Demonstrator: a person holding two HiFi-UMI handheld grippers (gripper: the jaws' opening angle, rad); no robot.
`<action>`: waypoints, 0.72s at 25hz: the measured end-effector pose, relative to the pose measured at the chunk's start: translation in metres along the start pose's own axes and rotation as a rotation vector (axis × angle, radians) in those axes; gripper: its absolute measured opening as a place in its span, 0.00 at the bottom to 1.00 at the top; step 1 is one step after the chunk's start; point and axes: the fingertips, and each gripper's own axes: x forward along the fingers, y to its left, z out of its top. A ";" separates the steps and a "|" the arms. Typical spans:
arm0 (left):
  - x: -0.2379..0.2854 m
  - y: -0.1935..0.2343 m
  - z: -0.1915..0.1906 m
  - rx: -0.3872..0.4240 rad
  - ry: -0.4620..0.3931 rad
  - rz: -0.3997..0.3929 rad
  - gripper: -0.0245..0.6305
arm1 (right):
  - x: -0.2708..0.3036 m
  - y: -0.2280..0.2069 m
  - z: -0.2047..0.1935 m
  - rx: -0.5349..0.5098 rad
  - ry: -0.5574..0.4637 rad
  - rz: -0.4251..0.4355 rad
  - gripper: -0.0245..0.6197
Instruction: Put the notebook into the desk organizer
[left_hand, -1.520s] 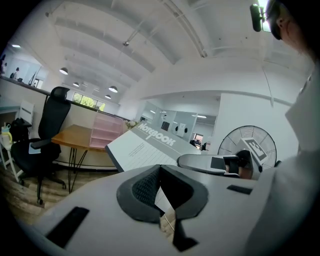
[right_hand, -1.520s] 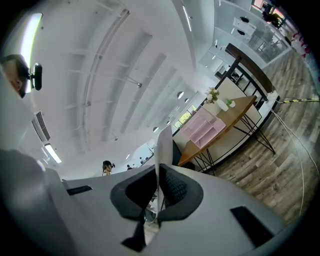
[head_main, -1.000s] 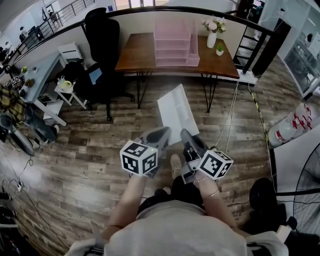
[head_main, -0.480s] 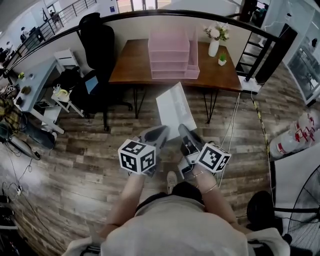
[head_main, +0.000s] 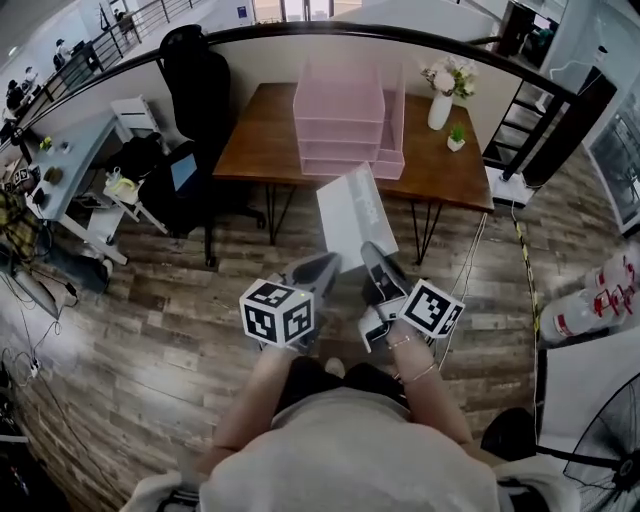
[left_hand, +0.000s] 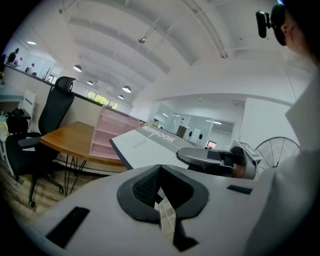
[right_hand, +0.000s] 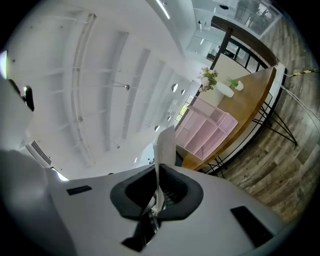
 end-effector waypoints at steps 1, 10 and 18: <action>0.003 0.002 0.001 -0.009 -0.005 0.004 0.05 | 0.002 -0.003 0.003 0.007 -0.002 0.004 0.05; 0.014 0.025 0.002 -0.028 0.004 0.071 0.05 | 0.017 -0.021 0.000 0.052 0.038 0.028 0.05; 0.030 0.054 0.015 -0.030 0.024 0.088 0.05 | 0.043 -0.035 0.010 0.052 0.024 -0.003 0.05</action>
